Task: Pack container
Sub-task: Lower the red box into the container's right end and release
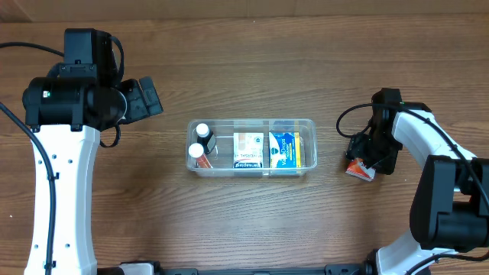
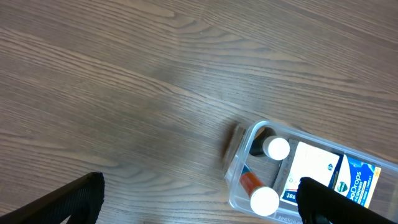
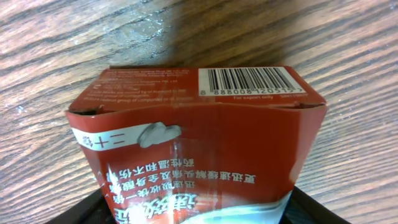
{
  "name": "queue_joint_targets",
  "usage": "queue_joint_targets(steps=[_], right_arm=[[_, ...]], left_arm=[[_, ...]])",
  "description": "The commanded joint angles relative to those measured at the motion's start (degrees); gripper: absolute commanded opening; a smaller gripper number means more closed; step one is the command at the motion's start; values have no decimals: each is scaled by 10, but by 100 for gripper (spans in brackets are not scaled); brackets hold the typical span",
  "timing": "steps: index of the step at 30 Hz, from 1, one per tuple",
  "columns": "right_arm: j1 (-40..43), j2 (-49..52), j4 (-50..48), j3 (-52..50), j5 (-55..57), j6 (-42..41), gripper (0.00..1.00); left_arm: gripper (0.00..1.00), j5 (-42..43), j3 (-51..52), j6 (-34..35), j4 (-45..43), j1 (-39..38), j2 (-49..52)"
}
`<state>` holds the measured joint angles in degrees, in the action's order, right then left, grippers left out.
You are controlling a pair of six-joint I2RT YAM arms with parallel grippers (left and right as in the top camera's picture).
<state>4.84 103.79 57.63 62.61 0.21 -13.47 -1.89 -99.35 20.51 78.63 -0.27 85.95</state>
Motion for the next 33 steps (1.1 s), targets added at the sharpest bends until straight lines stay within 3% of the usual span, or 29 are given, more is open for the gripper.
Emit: queue_joint_targets(steps=[1, 10, 17, 23, 33], right_arm=[[2, -2, 7, 15, -4, 0, 63], [-22, -119, 141, 218, -52, -2, 61], [-186, -223, 123, 274, -63, -2, 61], [-314, -162, 122, 274, -63, -2, 61], [-329, 0, 142, 273, -63, -31, 56]], left_arm=[[100, 4, 3, -13, 0, 3, 3], [100, 4, 3, -12, 0, 3, 3], [100, 4, 3, -12, 0, 3, 3], [100, 4, 3, -12, 0, 3, 3], [100, 2, 3, -12, 0, 3, 3]])
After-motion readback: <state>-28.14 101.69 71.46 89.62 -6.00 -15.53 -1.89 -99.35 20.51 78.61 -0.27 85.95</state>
